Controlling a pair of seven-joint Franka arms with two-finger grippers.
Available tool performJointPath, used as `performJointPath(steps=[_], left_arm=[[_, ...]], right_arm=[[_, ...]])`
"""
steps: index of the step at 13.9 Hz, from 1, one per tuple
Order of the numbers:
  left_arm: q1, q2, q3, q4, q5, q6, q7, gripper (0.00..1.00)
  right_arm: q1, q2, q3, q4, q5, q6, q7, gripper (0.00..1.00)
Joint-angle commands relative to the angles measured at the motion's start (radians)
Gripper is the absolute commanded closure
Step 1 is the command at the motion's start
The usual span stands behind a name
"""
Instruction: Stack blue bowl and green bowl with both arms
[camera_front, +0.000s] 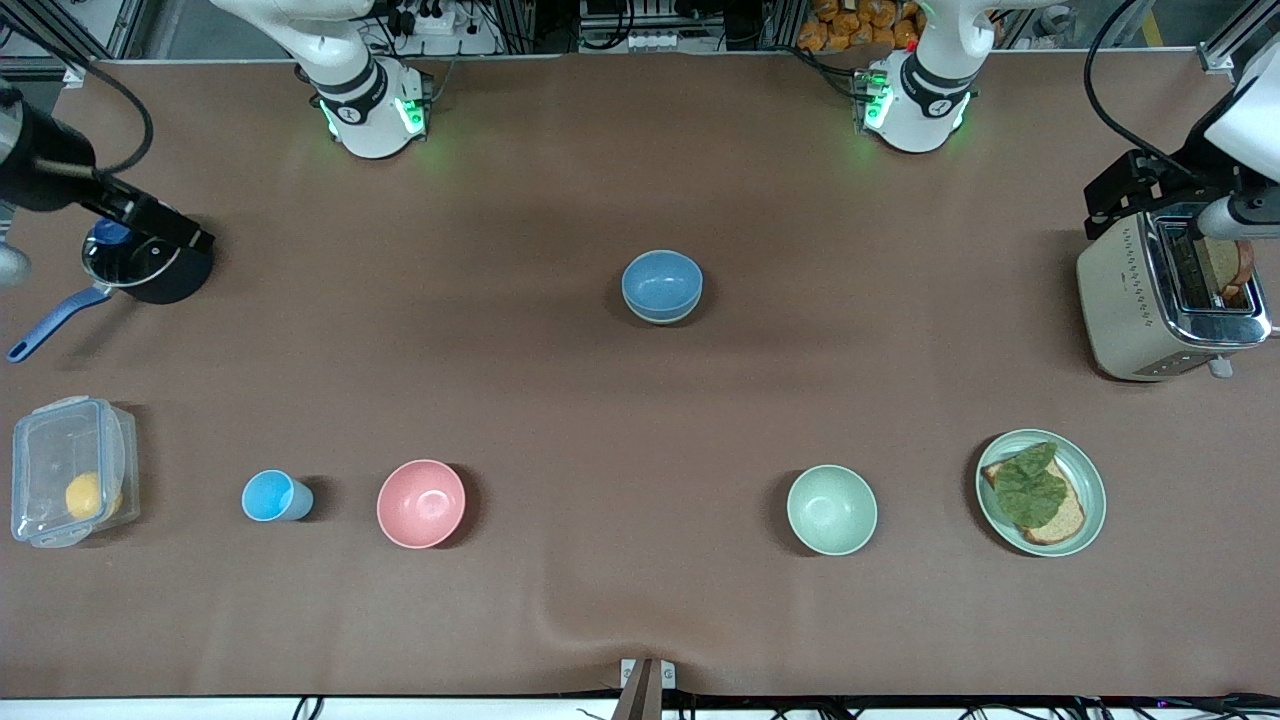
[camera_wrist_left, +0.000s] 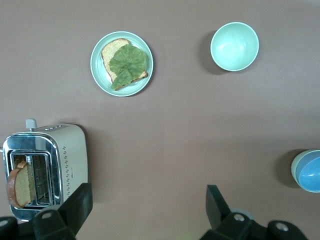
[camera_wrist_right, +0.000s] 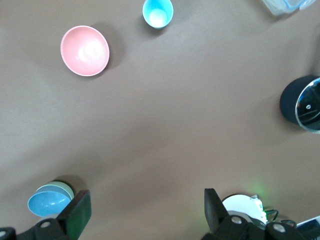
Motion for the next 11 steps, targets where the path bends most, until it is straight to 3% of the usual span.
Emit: performJointPath(steps=[1, 4, 11], left_arm=[[0.025, 0.001, 0.016, 0.022, -0.043, -0.043, 0.026, 0.0], [0.026, 0.004, 0.016, 0.023, -0.045, -0.044, 0.028, 0.0], [0.025, 0.008, 0.016, 0.023, -0.048, -0.044, 0.028, 0.0]], right_arm=[[0.051, -0.05, -0.069, 0.015, -0.016, -0.014, -0.04, 0.0], [0.053, -0.064, -0.15, 0.015, -0.016, -0.05, -0.264, 0.0], [0.053, -0.073, -0.155, 0.009, -0.024, -0.086, -0.295, 0.0]])
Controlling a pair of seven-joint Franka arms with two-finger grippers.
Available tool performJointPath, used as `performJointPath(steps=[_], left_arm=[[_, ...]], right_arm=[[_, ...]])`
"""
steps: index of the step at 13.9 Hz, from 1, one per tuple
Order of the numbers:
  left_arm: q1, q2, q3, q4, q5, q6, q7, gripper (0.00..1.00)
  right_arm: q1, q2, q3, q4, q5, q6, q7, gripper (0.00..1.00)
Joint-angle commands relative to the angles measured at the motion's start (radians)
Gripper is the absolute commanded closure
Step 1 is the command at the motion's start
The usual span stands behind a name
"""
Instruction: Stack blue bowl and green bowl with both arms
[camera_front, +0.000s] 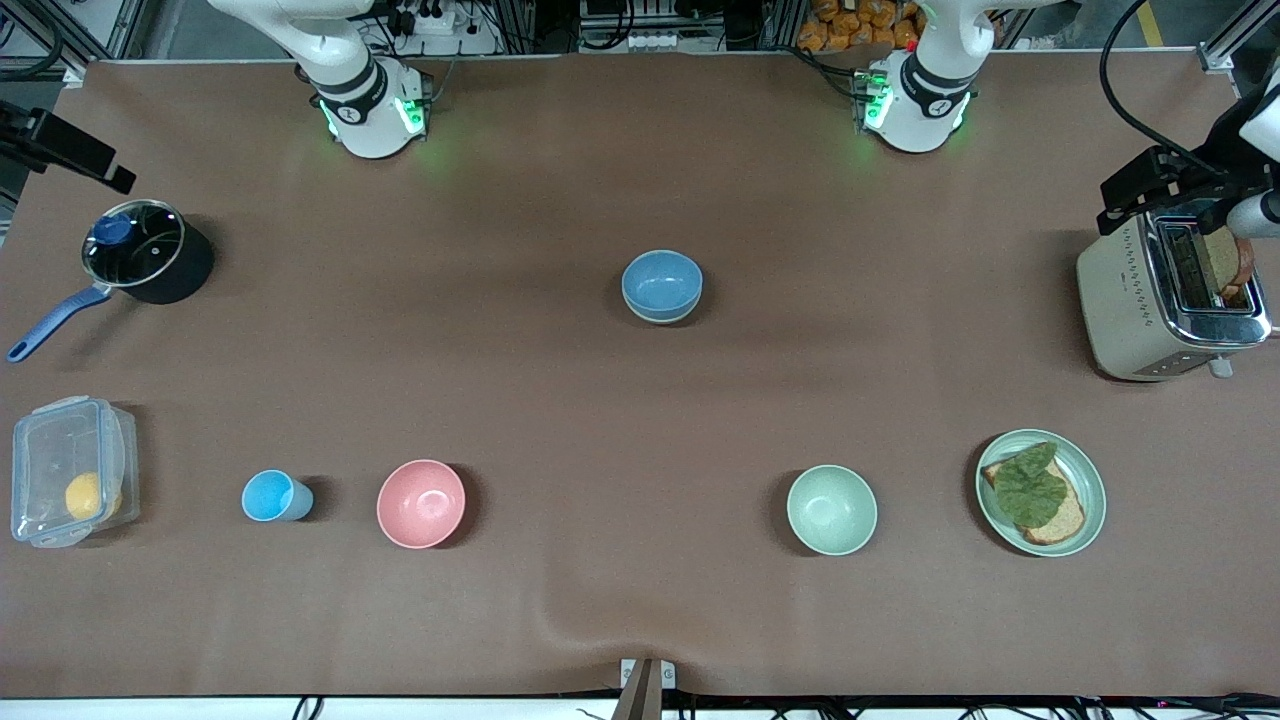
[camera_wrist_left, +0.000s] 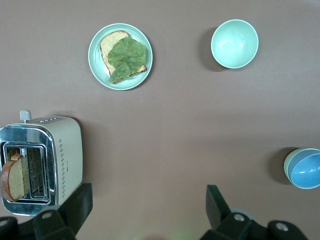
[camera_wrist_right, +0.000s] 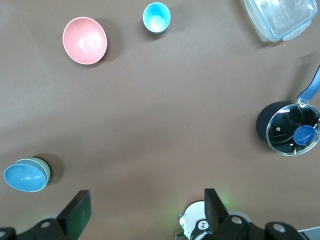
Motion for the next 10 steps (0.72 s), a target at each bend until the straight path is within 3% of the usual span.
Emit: performJointPath(steps=[1, 10], left_arm=[[0.004, 0.008, -0.002, 0.02, -0.018, -0.02, 0.024, 0.0], [0.004, 0.006, -0.005, 0.018, -0.023, -0.021, 0.024, 0.0]], right_arm=[[0.009, -0.01, -0.001, -0.005, -0.022, -0.009, -0.017, 0.0], [0.017, -0.01, 0.004, -0.006, -0.099, -0.012, -0.163, 0.0]])
